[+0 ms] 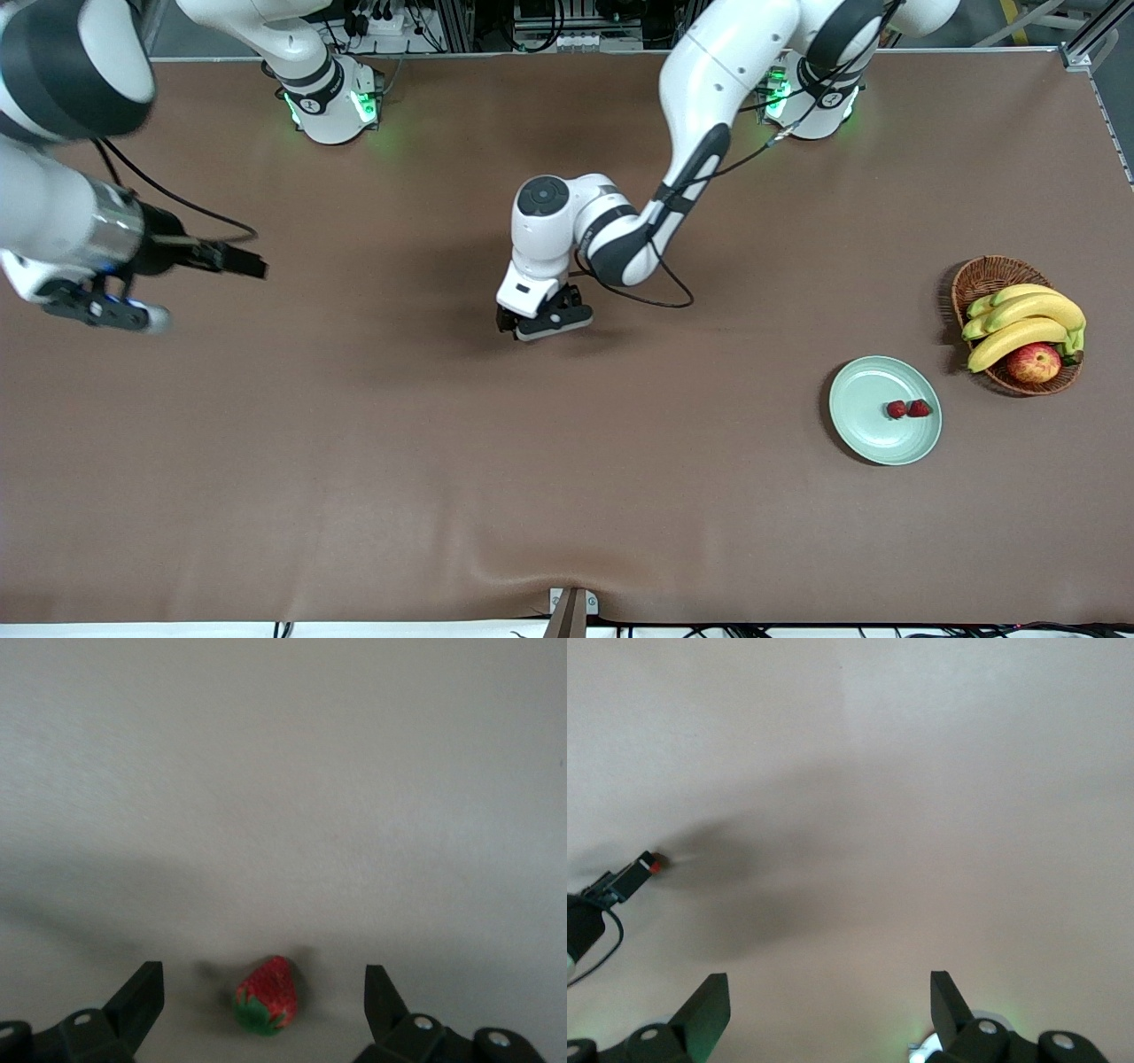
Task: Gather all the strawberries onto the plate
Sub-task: 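Grasp the last strawberry with the left gripper while the right gripper withdraws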
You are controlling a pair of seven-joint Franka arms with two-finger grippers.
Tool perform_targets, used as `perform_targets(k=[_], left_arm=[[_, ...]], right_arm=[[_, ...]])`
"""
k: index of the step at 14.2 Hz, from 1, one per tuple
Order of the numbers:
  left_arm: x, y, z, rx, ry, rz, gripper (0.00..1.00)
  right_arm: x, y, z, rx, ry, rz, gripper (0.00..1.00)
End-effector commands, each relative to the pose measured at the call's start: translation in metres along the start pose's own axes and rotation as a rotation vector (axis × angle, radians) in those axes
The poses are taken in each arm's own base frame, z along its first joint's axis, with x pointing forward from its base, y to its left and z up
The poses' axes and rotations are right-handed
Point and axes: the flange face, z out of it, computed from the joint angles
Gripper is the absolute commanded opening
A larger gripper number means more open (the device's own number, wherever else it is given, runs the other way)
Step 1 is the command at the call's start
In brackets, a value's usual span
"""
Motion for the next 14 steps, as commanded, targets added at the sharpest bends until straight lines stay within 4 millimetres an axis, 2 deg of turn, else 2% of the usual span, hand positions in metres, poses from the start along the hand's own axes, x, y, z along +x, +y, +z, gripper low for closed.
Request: perform_targets(k=[1,4,7,8,9,11,14], left_arm=[[-0.002,0.001,0.017,0.003,0.036,0.062,1.00],[-0.002,0.001,0.017,0.006,0.050,0.086,1.00],[-0.004,0.002,0.016,0.005,0.048,0.085,1.00],[-0.004,0.003,0.016,0.004,0.046,0.081,0.97],[-0.004,0.003,0.016,0.004,0.046,0.078,0.93],[-0.014,0.005,0.016,0.003,0.042,0.086,0.92],[-0.017,0.006,0.017,0.004,0.038,0.086,0.92]], right_arm=[[-0.015,0.039,-0.027,-0.009,0.003,-0.046,1.00],[-0.020,0.082,-0.047,-0.038,0.027,-0.095,1.00],[-0.022,0.107,-0.053,-0.107,0.030,-0.180,1.00],[-0.023,0.115,-0.055,-0.117,0.032,-0.192,1.00],[-0.024,0.122,-0.057,-0.113,0.035,-0.184,1.00],[-0.024,0.125,-0.058,-0.113,0.038,-0.179,1.00],[-0.023,0.125,-0.057,-0.107,0.035,-0.179,1.00]])
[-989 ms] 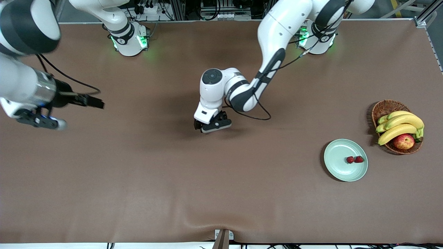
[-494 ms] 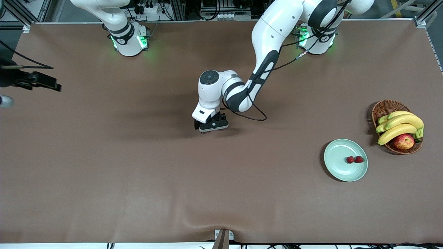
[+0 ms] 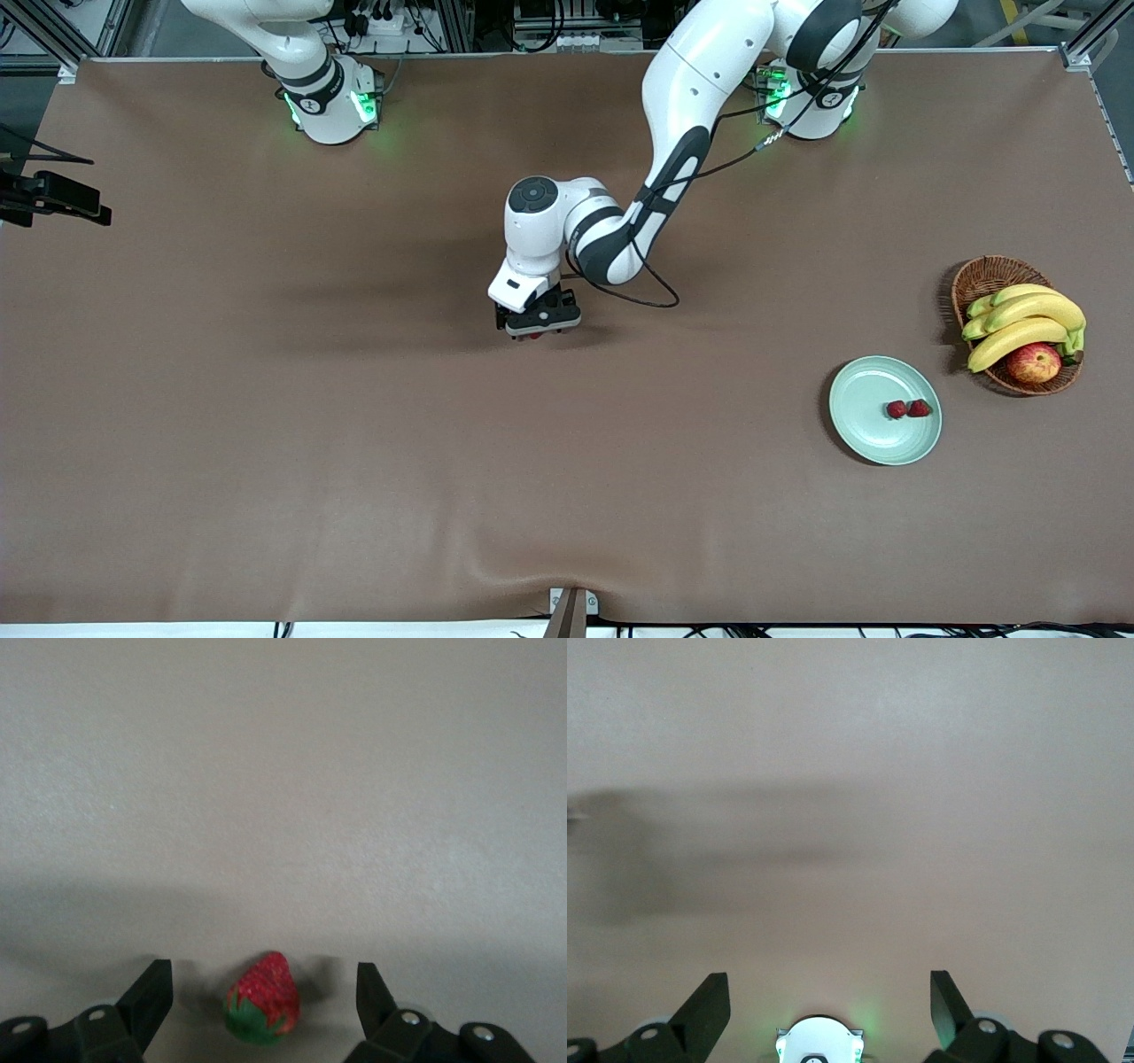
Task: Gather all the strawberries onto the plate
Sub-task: 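Grasp the last strawberry with the left gripper while the right gripper withdraws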
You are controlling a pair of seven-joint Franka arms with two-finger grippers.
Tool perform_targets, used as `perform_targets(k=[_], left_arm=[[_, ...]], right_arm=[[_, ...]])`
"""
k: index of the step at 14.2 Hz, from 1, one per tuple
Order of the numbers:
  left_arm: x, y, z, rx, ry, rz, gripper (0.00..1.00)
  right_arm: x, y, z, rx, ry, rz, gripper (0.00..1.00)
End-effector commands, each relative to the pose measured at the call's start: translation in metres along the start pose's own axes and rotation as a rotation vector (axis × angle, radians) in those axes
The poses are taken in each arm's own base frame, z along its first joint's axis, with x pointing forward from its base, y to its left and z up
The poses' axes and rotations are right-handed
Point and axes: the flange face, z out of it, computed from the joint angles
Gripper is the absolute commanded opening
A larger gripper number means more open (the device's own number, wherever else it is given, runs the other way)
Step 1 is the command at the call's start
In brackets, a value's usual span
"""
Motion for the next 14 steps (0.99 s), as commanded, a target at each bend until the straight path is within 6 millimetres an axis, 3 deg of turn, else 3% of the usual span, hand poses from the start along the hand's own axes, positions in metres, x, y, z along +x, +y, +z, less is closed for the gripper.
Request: perform_targets(k=[1,3,5,7,8,9,11,14], left_arm=[[-0.002,0.004,0.001,-0.004,0.016,0.006,0.88],[-0.003,0.004,0.002,-0.001,0.015,0.004,0.74],[-0.003,0.004,0.002,0.000,0.013,0.003,0.45],[-0.003,0.003,0.003,0.005,0.010,-0.001,0.06],[-0.003,0.003,0.002,0.004,0.011,-0.001,0.00],[0.001,0.002,0.000,0.007,0.011,-0.008,0.00],[0.025,-0.010,-0.006,0.042,0.017,-0.080,0.00],[0.119,-0.054,-0.028,0.057,0.046,-0.281,0.00]], right_arm=[[-0.005,-0.002,-0.005,-0.012,-0.001,-0.012,1.00],[-0.003,-0.002,-0.004,-0.010,0.002,-0.009,1.00],[-0.003,0.000,-0.004,-0.009,0.007,-0.005,1.00],[-0.004,0.001,-0.006,-0.010,0.003,-0.003,1.00],[-0.005,0.002,-0.006,-0.013,0.006,0.000,1.00],[-0.004,0.003,-0.009,-0.015,0.015,0.003,1.00],[-0.004,0.000,-0.012,-0.011,0.024,0.017,1.00],[-0.003,-0.009,-0.013,0.077,0.029,0.078,1.00]])
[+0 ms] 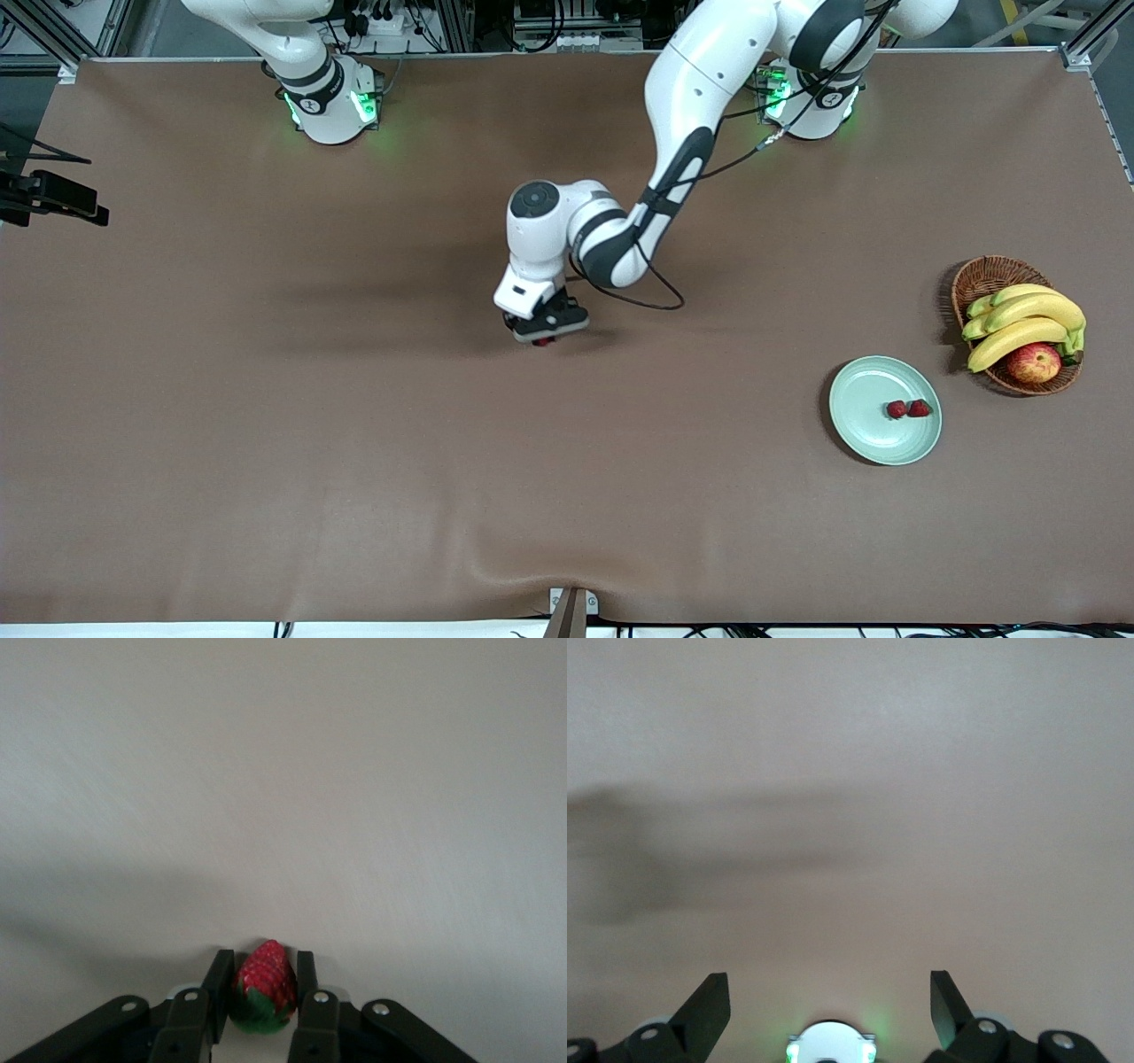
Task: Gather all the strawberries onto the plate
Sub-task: 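Carry the strawberry to the plate with the left gripper and release it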
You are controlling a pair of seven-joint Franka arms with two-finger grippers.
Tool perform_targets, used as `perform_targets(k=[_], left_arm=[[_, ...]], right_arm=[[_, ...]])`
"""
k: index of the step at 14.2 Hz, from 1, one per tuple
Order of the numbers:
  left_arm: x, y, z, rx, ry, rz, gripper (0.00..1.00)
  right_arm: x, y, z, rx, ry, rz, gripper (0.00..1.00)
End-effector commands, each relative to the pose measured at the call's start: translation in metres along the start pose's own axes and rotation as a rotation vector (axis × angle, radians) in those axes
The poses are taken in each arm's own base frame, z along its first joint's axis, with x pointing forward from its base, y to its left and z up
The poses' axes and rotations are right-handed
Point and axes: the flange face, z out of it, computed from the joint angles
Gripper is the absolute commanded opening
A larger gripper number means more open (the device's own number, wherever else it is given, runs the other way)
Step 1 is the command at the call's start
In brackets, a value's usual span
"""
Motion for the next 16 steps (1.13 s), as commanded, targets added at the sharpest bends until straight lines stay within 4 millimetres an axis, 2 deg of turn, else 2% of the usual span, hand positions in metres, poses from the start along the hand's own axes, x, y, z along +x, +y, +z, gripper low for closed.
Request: perform_targets(k=[1,4,5,6,8,10,11,12,15,16], left_arm=[[0.111,-0.040,-0.026,0.014,0.028,-0.195,0.00],[0.205,-0.105,-0.031,0.114,0.037,-0.334,0.00],[0.238,-0.134,-0.035,0.147,0.039,-0.381,0.00],[0.262,-0.158,-0.036,0.173,0.035,-0.423,0.00],[0.298,-0.200,-0.035,0.221,0.030,-0.501,0.00],[0.335,-0.263,-0.034,0.321,0.000,-0.568,0.00],[0.351,-0.295,-0.031,0.342,-0.015,-0.583,0.00],[0.362,-0.318,-0.027,0.355,-0.025,-0.594,0.00],[0.371,-0.372,-0.007,0.405,-0.067,-0.618,0.00],[0.368,-0.382,-0.001,0.420,-0.080,-0.625,0.00]], right_arm=[[-0.004,-0.002,-0.009,0.039,0.013,0.037,1.00],[-0.005,-0.009,-0.020,0.038,0.039,0.024,1.00],[-0.006,-0.011,-0.022,0.037,0.043,0.019,1.00],[-0.005,-0.013,-0.022,0.036,0.043,0.016,1.00],[-0.004,-0.016,-0.022,0.036,0.043,0.011,1.00],[-0.003,-0.017,-0.020,0.040,0.040,0.007,1.00],[-0.003,-0.018,-0.020,0.040,0.040,0.006,1.00],[-0.003,-0.017,-0.020,0.038,0.042,0.007,1.00],[-0.002,-0.019,-0.020,0.034,0.043,0.002,1.00],[-0.002,-0.020,-0.020,0.034,0.043,-0.001,1.00]])
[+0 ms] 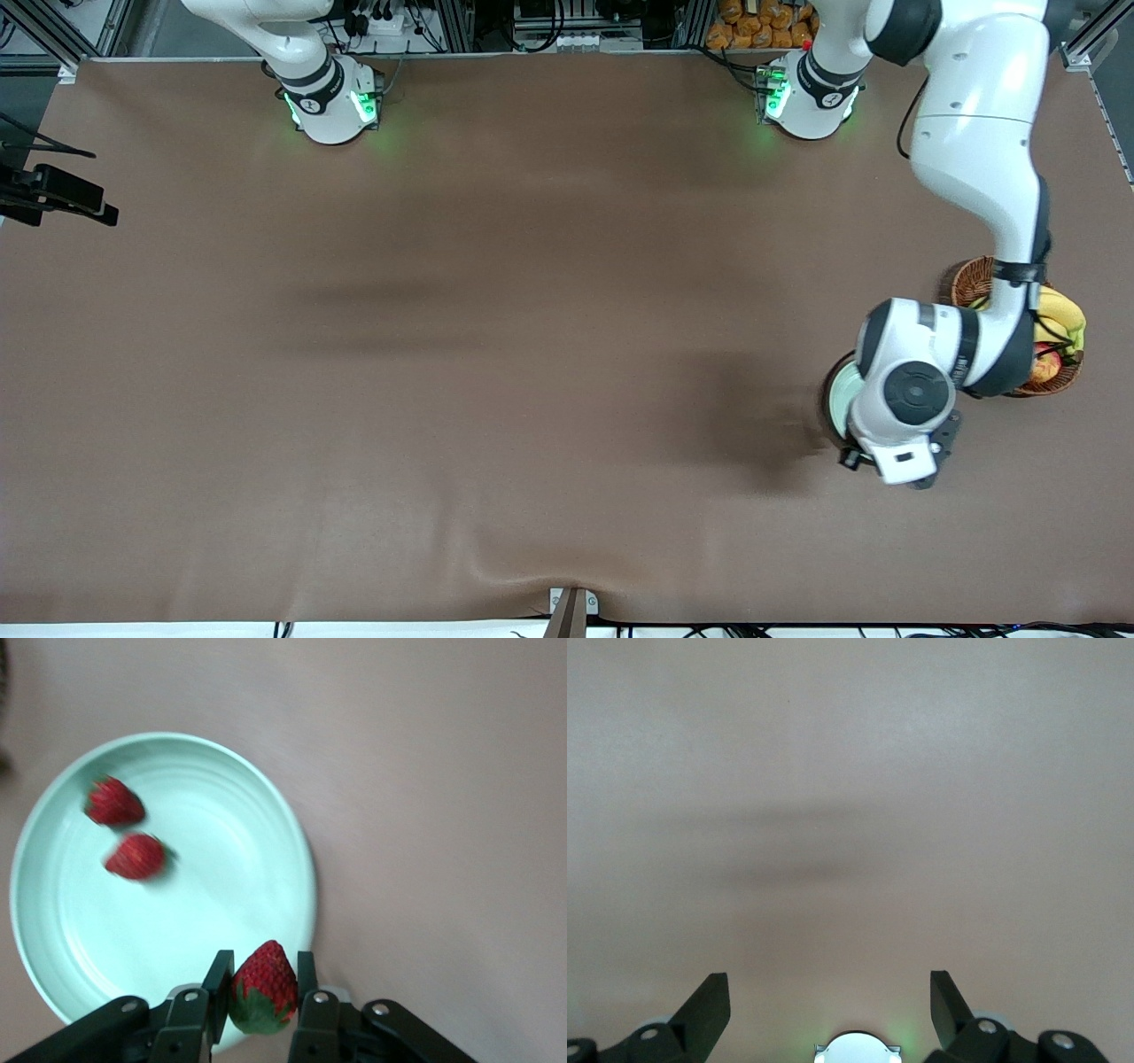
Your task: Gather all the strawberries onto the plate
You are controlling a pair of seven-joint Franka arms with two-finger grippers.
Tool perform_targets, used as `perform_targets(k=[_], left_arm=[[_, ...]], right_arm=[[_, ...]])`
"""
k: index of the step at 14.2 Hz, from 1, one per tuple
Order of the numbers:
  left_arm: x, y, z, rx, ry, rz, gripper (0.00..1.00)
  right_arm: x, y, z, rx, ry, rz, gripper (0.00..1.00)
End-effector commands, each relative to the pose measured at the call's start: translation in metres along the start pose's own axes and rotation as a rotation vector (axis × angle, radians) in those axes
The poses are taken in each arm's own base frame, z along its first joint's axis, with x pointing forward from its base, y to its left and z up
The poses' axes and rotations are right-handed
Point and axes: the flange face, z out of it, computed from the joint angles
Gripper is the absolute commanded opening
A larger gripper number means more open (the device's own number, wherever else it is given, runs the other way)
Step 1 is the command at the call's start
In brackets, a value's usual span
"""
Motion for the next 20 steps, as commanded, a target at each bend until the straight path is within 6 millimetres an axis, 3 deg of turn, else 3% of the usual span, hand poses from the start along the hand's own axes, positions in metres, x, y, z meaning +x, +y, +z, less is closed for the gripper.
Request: perform_targets(k=[1,4,5,6,7,9,11,12,17,20], left_arm=[[-0.006,-0.017,0.012,0.046,-0.032,0.003,0.00],[-0.011,-0.035,0.036,0.100,-0.055,0.010,0.00],[-0.008,-0.039,0.041,0.108,-0.060,0.006,0.07],[-0.008,-0.038,0.040,0.108,-0.060,0.013,0.48],[-0.007,-0.039,0.039,0.109,-0.060,0.017,0.99],[-0.001,-0.039,0.021,0.087,-0.046,0.016,1.00],[0.010,-0.041,-0.011,0.047,-0.033,0.083,1.00],[0.026,-0.049,-0.024,0.038,-0.028,0.103,1.00],[0.056,-0.075,-0.097,-0.015,-0.044,0.289,1.00],[0.047,-0.096,-0.151,-0.066,-0.052,0.412,1.00]], right_arm=[[0.000,-0.004,-0.005,0.005,0.010,-0.001,1.00],[0.000,-0.002,-0.005,0.005,0.010,-0.013,1.00],[0.000,-0.002,-0.005,0.005,0.010,-0.014,1.00],[0.000,-0.002,-0.005,0.005,0.008,-0.013,1.00],[0.000,-0.002,-0.005,0.004,0.008,-0.012,1.00],[-0.001,0.003,-0.006,0.003,0.010,-0.003,1.00],[-0.002,0.006,-0.008,0.004,0.012,0.001,1.00],[-0.002,0.006,-0.009,0.002,0.013,0.001,1.00],[-0.003,0.008,-0.010,0.001,0.012,0.005,1.00],[-0.003,0.006,-0.010,0.001,0.012,0.002,1.00]])
